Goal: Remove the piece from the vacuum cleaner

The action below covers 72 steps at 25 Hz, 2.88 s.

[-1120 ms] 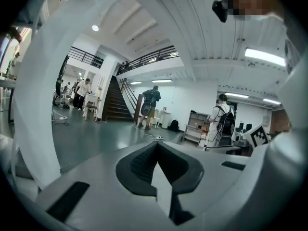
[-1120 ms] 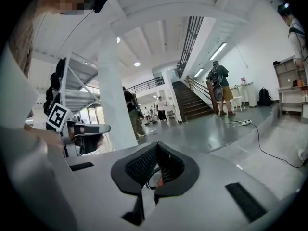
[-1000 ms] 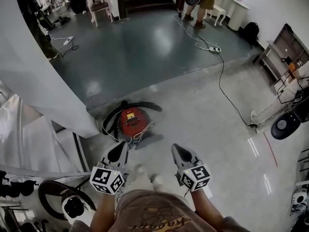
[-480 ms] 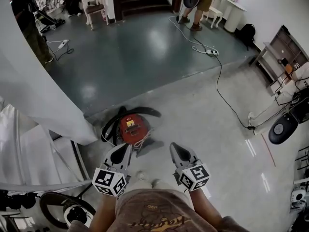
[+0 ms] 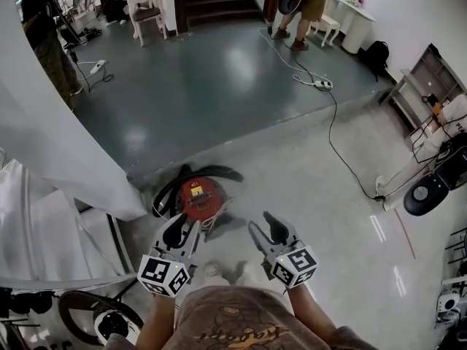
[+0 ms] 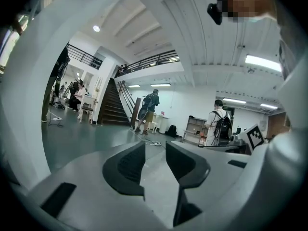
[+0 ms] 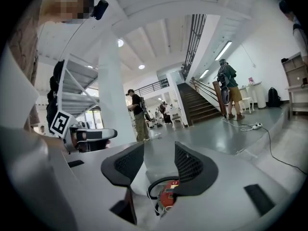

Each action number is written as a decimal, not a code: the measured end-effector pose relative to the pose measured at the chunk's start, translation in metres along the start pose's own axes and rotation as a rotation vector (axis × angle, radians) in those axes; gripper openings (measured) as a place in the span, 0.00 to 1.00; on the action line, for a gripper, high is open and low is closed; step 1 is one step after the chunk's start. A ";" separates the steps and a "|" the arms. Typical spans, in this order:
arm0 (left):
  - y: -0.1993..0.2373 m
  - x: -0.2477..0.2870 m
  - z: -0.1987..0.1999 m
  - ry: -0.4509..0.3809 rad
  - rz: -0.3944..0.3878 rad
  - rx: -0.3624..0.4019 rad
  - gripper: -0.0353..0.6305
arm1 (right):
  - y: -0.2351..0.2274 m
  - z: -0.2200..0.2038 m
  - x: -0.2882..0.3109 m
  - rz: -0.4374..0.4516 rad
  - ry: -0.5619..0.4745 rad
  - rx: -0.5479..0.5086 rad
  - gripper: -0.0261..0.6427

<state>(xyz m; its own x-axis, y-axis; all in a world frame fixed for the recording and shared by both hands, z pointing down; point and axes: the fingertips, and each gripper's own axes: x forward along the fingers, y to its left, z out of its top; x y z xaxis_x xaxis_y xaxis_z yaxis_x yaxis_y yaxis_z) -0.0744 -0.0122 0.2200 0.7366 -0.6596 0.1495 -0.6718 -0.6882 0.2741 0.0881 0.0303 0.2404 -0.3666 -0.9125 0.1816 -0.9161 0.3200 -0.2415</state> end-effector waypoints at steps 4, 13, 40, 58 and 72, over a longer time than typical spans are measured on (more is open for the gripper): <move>-0.005 0.006 0.007 -0.024 -0.029 -0.010 0.40 | -0.007 0.004 0.000 0.029 0.000 -0.011 0.37; 0.005 0.020 -0.011 0.021 -0.039 -0.009 0.55 | -0.007 -0.008 0.020 0.108 0.049 -0.028 0.39; 0.106 0.117 -0.383 0.536 -0.080 -0.034 0.55 | -0.088 -0.353 0.133 0.410 0.663 -0.344 0.39; 0.099 0.155 -0.555 0.708 -0.180 0.073 0.55 | -0.120 -0.520 0.164 0.584 0.839 -0.555 0.39; 0.100 0.158 -0.571 0.783 -0.224 0.116 0.38 | -0.123 -0.542 0.160 0.840 0.983 -0.737 0.33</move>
<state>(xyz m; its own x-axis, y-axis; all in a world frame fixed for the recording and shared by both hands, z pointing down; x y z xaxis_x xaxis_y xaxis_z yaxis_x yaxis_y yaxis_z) 0.0191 -0.0125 0.8133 0.6668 -0.1304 0.7337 -0.4745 -0.8335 0.2831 0.0539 -0.0166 0.8156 -0.5016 0.0368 0.8643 -0.1501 0.9802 -0.1288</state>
